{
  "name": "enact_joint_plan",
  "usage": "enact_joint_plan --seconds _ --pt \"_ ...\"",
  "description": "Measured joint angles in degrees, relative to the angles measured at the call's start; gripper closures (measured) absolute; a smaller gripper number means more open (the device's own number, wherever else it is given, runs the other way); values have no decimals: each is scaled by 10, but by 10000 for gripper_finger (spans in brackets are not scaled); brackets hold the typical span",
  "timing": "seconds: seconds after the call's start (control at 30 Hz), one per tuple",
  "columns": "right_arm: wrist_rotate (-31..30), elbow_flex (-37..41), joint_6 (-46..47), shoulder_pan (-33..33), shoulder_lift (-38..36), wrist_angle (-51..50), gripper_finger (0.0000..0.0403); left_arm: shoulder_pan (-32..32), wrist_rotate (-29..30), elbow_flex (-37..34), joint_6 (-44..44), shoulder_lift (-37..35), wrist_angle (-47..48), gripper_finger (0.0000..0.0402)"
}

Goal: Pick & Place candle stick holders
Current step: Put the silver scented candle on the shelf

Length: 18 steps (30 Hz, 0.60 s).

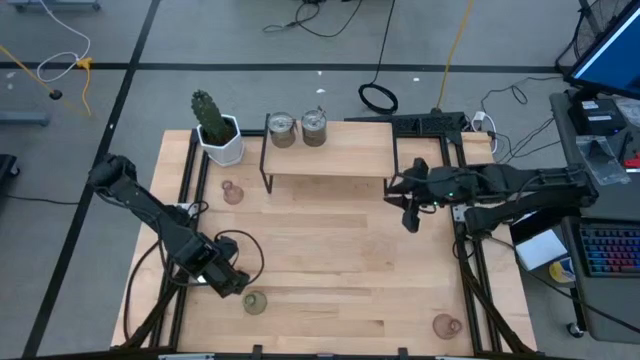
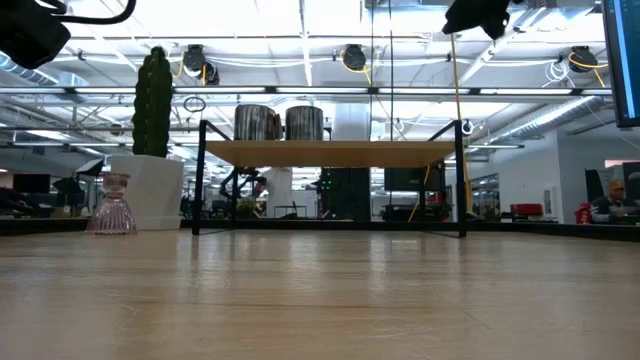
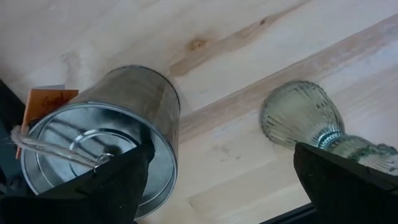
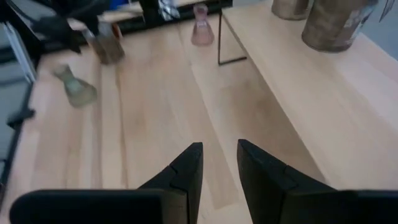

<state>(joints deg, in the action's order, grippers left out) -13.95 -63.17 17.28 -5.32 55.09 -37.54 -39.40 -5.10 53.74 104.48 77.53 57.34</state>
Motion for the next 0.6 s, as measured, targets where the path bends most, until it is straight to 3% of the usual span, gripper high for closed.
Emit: enact_joint_plan --seconds 0.23,0.43,0.6 --pt "-6 159 43 0 -102 137 313 0 -11 -1 12 0 4 23" --pt "-11 260 85 0 -171 237 313 0 -29 -1 10 21 23 106" --pt "-11 290 91 0 -203 265 313 4 -83 1 6 56 51 180"
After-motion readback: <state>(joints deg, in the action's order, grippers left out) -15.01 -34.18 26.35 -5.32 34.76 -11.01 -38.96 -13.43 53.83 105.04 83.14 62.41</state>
